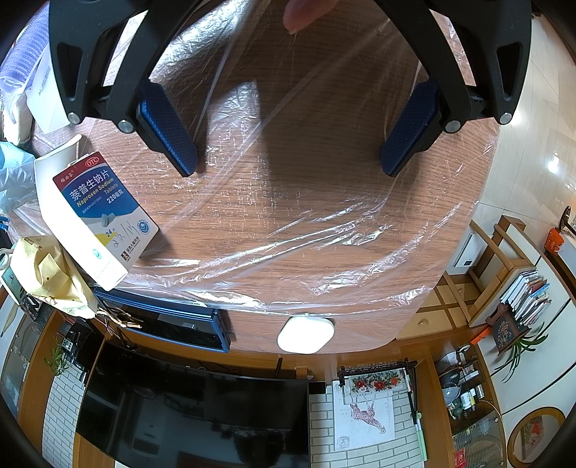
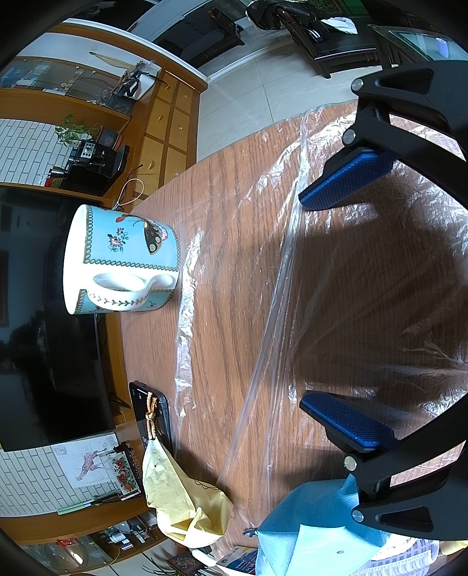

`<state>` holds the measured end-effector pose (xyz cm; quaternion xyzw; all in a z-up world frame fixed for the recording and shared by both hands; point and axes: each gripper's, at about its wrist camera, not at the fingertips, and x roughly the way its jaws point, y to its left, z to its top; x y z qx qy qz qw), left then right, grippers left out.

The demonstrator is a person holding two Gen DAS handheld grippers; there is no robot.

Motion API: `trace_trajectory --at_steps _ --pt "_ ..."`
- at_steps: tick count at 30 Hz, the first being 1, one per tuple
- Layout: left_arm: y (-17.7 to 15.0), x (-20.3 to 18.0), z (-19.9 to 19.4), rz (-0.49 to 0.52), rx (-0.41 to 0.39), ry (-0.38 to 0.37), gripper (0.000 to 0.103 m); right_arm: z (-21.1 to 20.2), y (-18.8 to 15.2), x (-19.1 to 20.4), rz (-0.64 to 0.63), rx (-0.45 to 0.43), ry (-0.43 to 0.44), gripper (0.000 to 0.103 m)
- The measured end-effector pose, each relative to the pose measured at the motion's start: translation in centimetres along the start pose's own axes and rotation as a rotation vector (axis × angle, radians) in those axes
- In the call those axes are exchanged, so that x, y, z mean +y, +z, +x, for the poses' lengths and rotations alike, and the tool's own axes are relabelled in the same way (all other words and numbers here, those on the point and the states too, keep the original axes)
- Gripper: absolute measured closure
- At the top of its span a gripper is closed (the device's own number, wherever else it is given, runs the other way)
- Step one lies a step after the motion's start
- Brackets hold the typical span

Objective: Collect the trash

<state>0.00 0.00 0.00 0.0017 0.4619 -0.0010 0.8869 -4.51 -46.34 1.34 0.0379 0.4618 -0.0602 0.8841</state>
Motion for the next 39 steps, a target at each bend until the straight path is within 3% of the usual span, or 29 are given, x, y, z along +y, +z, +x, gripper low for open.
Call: trace_trajectory --at_steps 35,37,39 --pt "0.1 0.2 0.0 0.008 0.020 -0.004 0.002 -0.2 -0.2 -0.3 -0.031 0.020 0.021 0.004" --pt "0.2 0.7 -0.6 -0.007 0.030 0.005 0.002 -1.0 -0.9 -1.2 -0.037 0.037 0.016 0.004" --pt "0.6 1.1 -2.9 -0.008 -0.012 0.010 0.002 -2.7 -1.6 -1.4 -0.084 0.010 0.013 0.004"
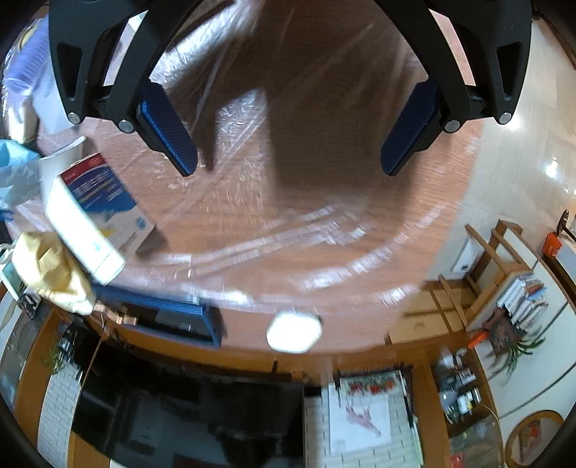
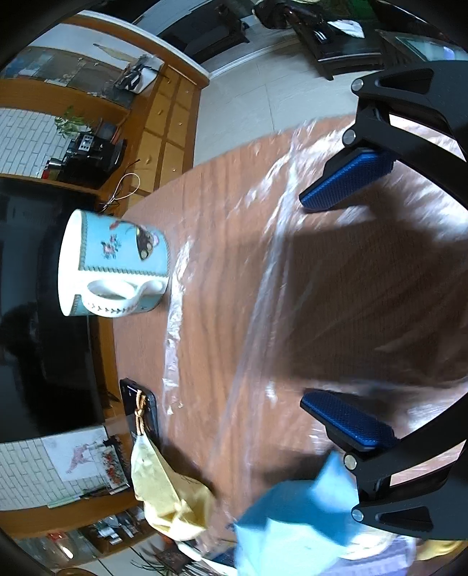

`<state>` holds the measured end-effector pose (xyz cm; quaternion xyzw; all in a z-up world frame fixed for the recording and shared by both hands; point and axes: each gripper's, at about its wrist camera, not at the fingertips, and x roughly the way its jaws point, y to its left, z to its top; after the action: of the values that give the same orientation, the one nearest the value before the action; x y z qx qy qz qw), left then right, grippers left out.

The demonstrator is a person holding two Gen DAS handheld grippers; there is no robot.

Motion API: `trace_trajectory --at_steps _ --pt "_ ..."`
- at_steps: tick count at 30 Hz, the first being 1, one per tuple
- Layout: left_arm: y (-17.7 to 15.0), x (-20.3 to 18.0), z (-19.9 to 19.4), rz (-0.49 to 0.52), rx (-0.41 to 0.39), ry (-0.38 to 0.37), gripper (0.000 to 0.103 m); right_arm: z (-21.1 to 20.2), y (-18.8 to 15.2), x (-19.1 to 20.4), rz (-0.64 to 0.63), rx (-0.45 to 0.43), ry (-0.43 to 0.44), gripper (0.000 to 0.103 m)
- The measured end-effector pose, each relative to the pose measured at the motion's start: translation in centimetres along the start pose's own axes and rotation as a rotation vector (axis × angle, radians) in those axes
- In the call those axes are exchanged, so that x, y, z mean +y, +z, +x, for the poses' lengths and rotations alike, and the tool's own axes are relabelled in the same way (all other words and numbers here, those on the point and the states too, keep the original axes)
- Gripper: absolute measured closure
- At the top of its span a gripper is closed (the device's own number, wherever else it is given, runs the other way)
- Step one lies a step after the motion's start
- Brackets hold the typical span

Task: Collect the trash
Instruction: 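Grasp the yellow drawstring bag with the left tool while the right tool grasps the blue mask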

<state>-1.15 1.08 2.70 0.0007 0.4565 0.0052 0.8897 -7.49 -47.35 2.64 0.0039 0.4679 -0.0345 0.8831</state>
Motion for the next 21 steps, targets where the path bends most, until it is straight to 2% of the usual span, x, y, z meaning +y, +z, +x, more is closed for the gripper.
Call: trace_trajectory --at_steps 2,4,8,9,13,16,21 --pt "0.7 -0.1 -1.4 0.014 -0.043 -0.011 0.002 -1.8 -0.4 0.5 -0.075 -0.048 -0.023 0.004" --pt "1.7 -0.3 -3.2 0.030 -0.083 -0.044 0.002 -3.7 -0.1 1.0 -0.121 -0.087 -0.009 0.004" --pt "4.2 -3.2 -6.4 0.075 -0.137 -0.178 0.002 -7.4 0.0 2.6 -0.222 -0.163 0.086 0.004" --pt "5.0 -4.5 -6.9 0.087 -0.134 -0.236 0.002 -8.1 0.3 3.5 -0.255 -0.182 0.124 0.004" --pt "7.6 -9.9 -6.6 0.135 -0.090 -0.392 0.002 -9.1 1.5 6.3 -0.313 -0.209 0.263 0.004" --pt "8.8 -14.1 -5.5 0.177 -0.030 -0.453 0.002 -8.5 2.1 8.9 -0.374 -0.201 0.330 0.004" --pt "9.8 -19.1 -2.7 0.226 0.076 -0.494 0.002 -5.9 2.5 11.3 -0.446 -0.145 0.370 0.004"
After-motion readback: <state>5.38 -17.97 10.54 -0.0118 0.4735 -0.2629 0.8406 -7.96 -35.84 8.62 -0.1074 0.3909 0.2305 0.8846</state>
